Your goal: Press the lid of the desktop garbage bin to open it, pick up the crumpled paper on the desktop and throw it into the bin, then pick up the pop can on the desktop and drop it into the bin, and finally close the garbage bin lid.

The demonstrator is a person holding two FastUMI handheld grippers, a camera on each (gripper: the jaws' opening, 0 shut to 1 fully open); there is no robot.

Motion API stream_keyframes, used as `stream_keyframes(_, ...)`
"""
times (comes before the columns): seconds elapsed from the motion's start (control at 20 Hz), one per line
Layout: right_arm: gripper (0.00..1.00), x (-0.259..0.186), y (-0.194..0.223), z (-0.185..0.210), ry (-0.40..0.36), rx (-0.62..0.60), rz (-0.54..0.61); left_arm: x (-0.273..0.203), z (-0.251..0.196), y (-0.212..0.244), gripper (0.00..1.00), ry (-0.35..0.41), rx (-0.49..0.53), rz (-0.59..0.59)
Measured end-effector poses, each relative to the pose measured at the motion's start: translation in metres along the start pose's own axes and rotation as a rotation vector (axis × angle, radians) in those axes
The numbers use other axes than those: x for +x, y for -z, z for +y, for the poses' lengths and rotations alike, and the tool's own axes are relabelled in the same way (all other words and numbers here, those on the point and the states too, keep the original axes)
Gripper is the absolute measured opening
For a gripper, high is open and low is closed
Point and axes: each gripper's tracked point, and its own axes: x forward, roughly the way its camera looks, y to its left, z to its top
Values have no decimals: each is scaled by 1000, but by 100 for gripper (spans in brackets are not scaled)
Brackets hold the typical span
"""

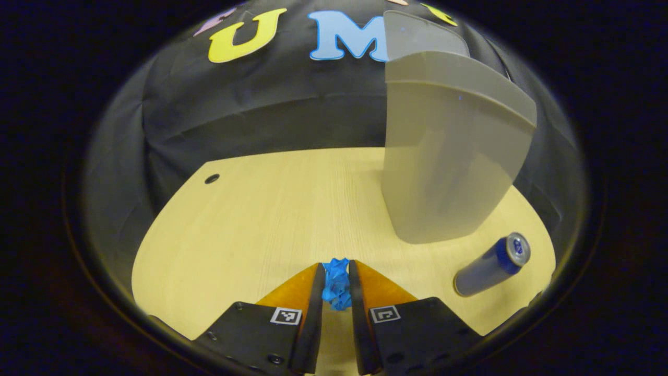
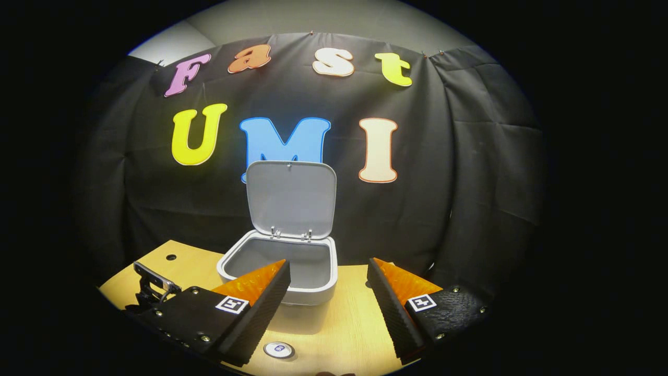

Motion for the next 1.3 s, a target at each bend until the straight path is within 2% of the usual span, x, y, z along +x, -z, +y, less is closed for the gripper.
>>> stream_keyframes(0.1,95,-2,1,3,-8,7,-2,-8,-1,-25,31,7,-4,-47)
stream_keyframes(0.2,95,-5,4,5,-14,14,-1,-17,-2,-47,36,12,-5,-99)
stream_keyframes(0.3,95,-8,6,5,-18,22,-1,-29,-8,-76,33,23,-8,-151)
stream_keyframes(0.45,95,-12,11,3,-19,41,3,-46,-17,-105,36,36,-6,-219)
stream_keyframes(0.5,100,-14,12,1,-18,46,5,-49,-19,-118,36,35,1,-241)
stream_keyframes(0.55,95,-16,14,0,-15,50,7,-53,-23,-130,36,39,7,-263)
stream_keyframes(0.7,95,-19,18,-8,-3,63,11,-63,-38,-168,34,68,25,-332)
stream_keyframes(0.8,95,-22,23,-14,8,77,17,-69,-49,-187,35,87,36,-368)
stream_keyframes(0.95,95,-26,29,-24,28,91,25,-78,-68,-215,31,114,60,-420)
stream_keyframes(1.0,95,-27,31,-27,35,94,27,-80,-75,-225,36,125,69,-438)
stream_keyframes(1.05,95,-28,33,-30,41,96,30,-81,-83,-233,36,135,79,-453)
stream_keyframes(1.1,95,-30,34,-33,48,99,33,-82,-90,-239,30,144,88,-464)
stream_keyframes(1.2,95,-33,37,-41,64,107,36,-78,-103,-245,36,164,105,-472)
stream_keyframes(1.3,95,-36,41,-47,80,117,42,-76,-114,-252,36,179,123,-484)
